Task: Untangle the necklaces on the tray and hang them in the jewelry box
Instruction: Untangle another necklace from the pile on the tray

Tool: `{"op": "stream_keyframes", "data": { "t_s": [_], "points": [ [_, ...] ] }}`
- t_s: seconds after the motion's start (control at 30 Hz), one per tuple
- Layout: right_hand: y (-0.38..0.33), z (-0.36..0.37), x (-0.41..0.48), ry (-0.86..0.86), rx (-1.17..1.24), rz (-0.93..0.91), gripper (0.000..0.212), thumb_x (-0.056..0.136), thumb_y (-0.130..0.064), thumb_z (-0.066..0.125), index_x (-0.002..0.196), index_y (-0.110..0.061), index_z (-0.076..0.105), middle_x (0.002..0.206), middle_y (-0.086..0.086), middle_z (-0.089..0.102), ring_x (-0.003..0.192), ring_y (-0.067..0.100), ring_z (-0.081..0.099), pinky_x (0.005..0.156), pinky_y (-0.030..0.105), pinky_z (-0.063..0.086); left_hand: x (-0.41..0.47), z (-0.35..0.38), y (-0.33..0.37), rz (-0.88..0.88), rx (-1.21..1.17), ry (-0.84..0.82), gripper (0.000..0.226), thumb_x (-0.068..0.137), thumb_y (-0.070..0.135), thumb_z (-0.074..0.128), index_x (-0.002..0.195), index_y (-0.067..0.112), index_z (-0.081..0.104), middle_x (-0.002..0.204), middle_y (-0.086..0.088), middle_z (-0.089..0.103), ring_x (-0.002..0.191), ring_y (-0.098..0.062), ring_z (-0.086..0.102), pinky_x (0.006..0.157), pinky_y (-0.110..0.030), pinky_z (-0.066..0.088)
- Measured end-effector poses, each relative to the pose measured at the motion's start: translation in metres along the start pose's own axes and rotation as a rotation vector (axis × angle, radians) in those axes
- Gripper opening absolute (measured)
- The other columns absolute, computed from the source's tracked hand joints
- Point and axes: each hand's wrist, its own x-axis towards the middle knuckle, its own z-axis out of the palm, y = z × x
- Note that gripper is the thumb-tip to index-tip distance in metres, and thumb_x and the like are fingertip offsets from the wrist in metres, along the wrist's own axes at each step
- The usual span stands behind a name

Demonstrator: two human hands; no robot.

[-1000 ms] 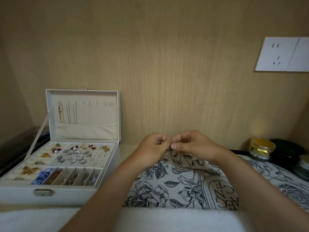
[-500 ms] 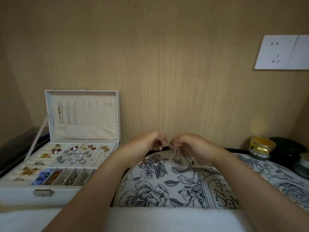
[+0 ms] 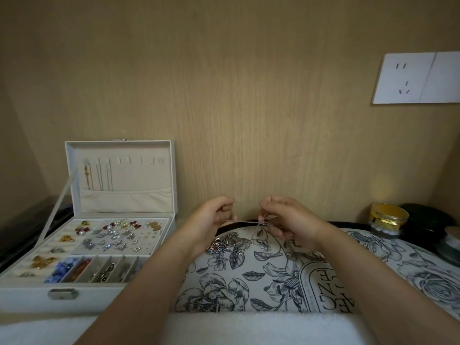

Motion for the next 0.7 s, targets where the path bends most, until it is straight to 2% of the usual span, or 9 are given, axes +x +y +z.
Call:
{"op": "stream_keyframes", "data": {
  "t_s": [0.1,0.17,0.23,0.33,0.4,0.47,0.5,0.57,0.7],
  "points": [
    [0.001,0.001,-0.001,-0.001,-0.15,-0.015,0.019,0.098,-0.03,0.06,0.09,-0.013,0.062,0.068,-0.003,0.061,0.044,0.008,0.039,0.041,0.02,0.028,-0.001,0.001,0.003,0.014,-0.353,-0.017,0.036,0.096,0.017,0.053,0.061,0.016,0.042,0.039,0.006,0.027,0.05,-0.014,0.037,0.098,-0.04,0.046],
    [0.003,0.0,0.0,0.0,-0.22,-0.014,0.011,0.095,-0.024,0.066,0.092,-0.014,0.065,0.065,-0.005,0.057,0.046,0.007,0.039,0.042,0.021,0.029,-0.001,0.001,0.007,0.008,-0.492,-0.029,0.032,0.093,0.02,0.057,0.063,0.017,0.045,0.043,0.007,0.026,0.044,-0.01,0.029,0.073,-0.031,0.053],
    [0.001,-0.001,-0.001,0.002,-0.276,0.001,0.007,0.093,-0.021,0.069,0.096,-0.014,0.07,0.07,-0.006,0.063,0.047,0.006,0.041,0.042,0.021,0.03,-0.001,0.0,0.007,-0.015,-0.378,-0.013,0.025,0.091,0.02,0.06,0.07,0.018,0.046,0.049,0.007,0.028,0.043,-0.008,0.026,0.052,-0.022,0.044],
    [-0.005,-0.006,-0.006,-0.047,-0.362,0.016,0.013,0.091,-0.024,0.071,0.1,-0.016,0.077,0.075,-0.011,0.073,0.055,-0.002,0.06,0.055,0.015,0.046,0.0,0.001,0.003,-0.021,-0.128,0.048,0.013,0.094,0.009,0.059,0.09,0.016,0.049,0.061,0.004,0.038,0.045,-0.008,0.032,0.042,-0.02,0.032],
    [-0.007,-0.01,-0.009,-0.055,-0.412,0.032,0.015,0.091,-0.027,0.071,0.098,-0.015,0.078,0.074,-0.014,0.074,0.064,-0.006,0.065,0.066,0.012,0.049,0.001,0.001,0.0,-0.016,-0.078,0.081,0.016,0.094,0.005,0.058,0.097,0.017,0.048,0.068,0.001,0.045,0.046,-0.009,0.034,0.039,-0.02,0.028],
    [-0.009,-0.015,-0.012,-0.045,-0.414,0.073,0.016,0.095,-0.026,0.066,0.092,-0.015,0.077,0.065,-0.011,0.067,0.045,-0.001,0.051,0.048,0.013,0.039,0.001,0.002,0.0,-0.01,-0.029,0.055,0.013,0.094,0.004,0.057,0.096,0.016,0.053,0.074,0.0,0.05,0.049,-0.009,0.036,0.04,-0.02,0.028],
    [-0.008,-0.018,-0.013,-0.026,-0.415,0.099,0.018,0.096,-0.028,0.063,0.087,-0.017,0.075,0.066,-0.001,0.061,0.042,0.005,0.042,0.043,0.019,0.034,0.0,0.003,0.0,-0.014,0.008,0.031,0.012,0.094,0.003,0.057,0.095,0.015,0.057,0.074,0.0,0.05,0.05,-0.008,0.038,0.041,-0.019,0.029],
    [-0.006,-0.026,-0.016,0.019,-0.462,0.183,0.024,0.096,-0.03,0.056,0.08,-0.017,0.068,0.07,0.008,0.05,0.041,0.011,0.033,0.042,0.021,0.03,-0.004,0.01,0.0,-0.043,0.121,-0.002,0.014,0.094,0.001,0.056,0.092,0.011,0.066,0.067,0.001,0.05,0.052,-0.008,0.041,0.046,-0.02,0.034],
    [-0.01,-0.034,-0.028,0.046,-0.736,0.282,0.031,0.097,-0.035,0.049,0.073,-0.018,0.059,0.06,-0.005,0.056,0.042,0.008,0.042,0.049,0.021,0.034,-0.015,0.031,-0.007,-0.069,0.413,0.012,0.028,0.095,0.005,0.058,0.086,0.021,0.079,0.072,0.002,0.071,0.061,-0.017,0.053,0.064,-0.032,0.053]
  ]
}}
